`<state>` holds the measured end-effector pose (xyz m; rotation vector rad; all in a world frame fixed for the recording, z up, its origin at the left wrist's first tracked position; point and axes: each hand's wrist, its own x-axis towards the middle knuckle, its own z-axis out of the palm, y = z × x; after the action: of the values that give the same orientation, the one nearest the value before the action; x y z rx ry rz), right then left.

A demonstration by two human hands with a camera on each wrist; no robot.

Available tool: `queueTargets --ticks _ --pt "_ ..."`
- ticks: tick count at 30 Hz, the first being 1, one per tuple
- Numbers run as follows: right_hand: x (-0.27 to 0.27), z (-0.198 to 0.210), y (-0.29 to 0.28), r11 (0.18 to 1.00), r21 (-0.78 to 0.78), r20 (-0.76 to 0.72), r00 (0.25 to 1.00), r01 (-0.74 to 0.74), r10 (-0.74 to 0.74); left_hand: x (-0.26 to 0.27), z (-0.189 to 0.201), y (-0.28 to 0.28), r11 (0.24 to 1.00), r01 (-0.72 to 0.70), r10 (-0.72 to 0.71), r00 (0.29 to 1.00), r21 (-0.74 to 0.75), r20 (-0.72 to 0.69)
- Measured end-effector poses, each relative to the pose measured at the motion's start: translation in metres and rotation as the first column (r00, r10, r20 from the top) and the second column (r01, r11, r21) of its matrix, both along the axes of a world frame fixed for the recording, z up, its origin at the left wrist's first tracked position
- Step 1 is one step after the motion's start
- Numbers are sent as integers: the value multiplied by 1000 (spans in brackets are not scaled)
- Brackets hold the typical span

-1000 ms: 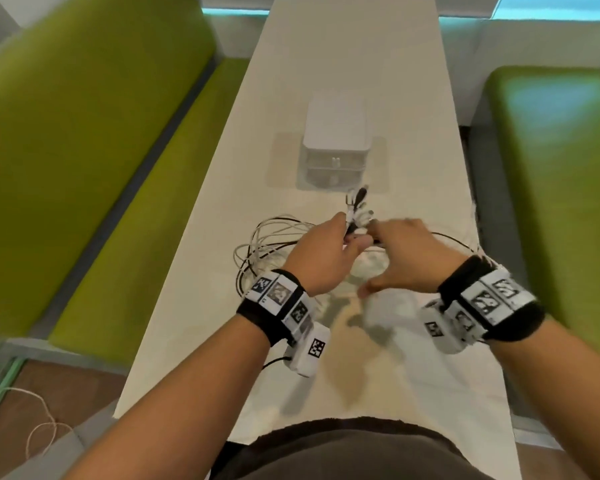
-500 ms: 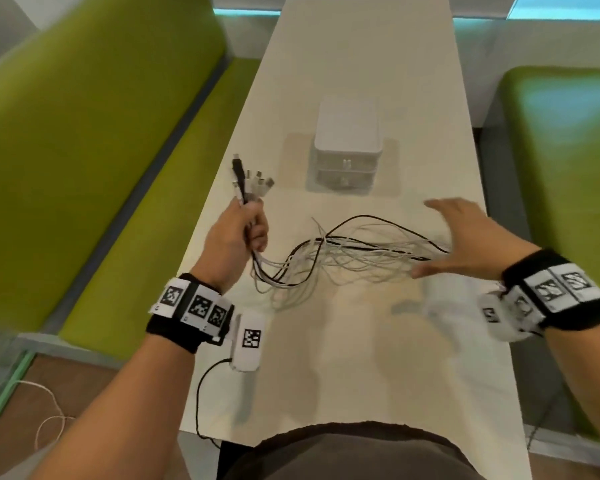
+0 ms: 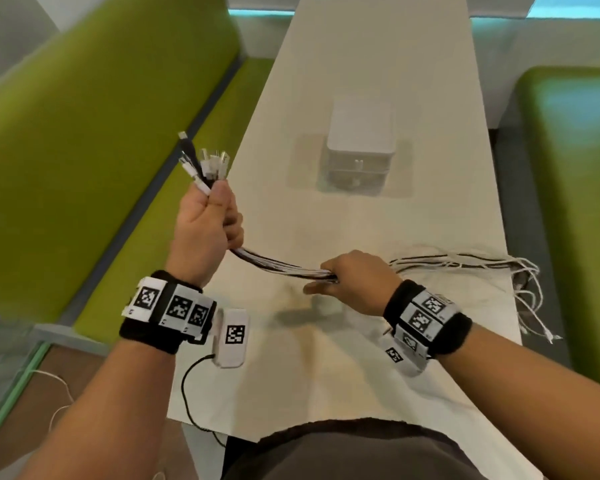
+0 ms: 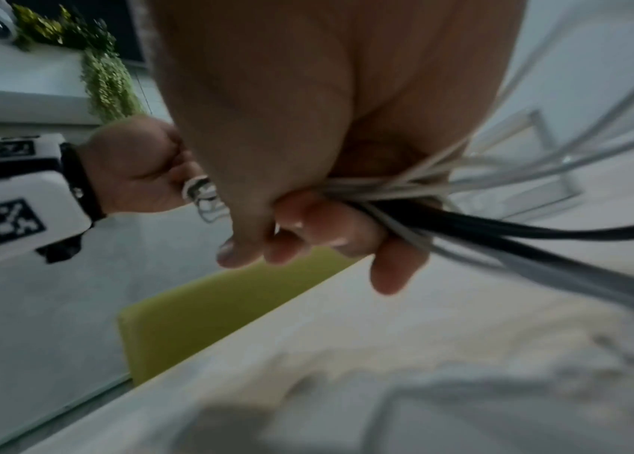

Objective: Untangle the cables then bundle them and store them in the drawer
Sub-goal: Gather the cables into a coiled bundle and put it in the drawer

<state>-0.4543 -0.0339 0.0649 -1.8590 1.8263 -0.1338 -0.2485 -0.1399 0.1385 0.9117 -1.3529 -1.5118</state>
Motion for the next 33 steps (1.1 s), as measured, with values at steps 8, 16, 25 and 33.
queueTargets --ticks 8,16,25,33 --pt "-111 -17 47 963 117 -292 935 244 -201 10 -15 -15 992 -43 55 993 119 -101" --pt "-206 -12 109 870 191 -287 874 454 -393 10 -36 -22 955 -98 122 990 278 -72" --pt "-170 29 60 962 116 -174 959 246 -224 -48 -51 39 886 240 -214 971 398 -109" --pt "-24 54 -15 971 -136 781 624 194 -15 -65 -49 74 701 571 -492 821 426 -291"
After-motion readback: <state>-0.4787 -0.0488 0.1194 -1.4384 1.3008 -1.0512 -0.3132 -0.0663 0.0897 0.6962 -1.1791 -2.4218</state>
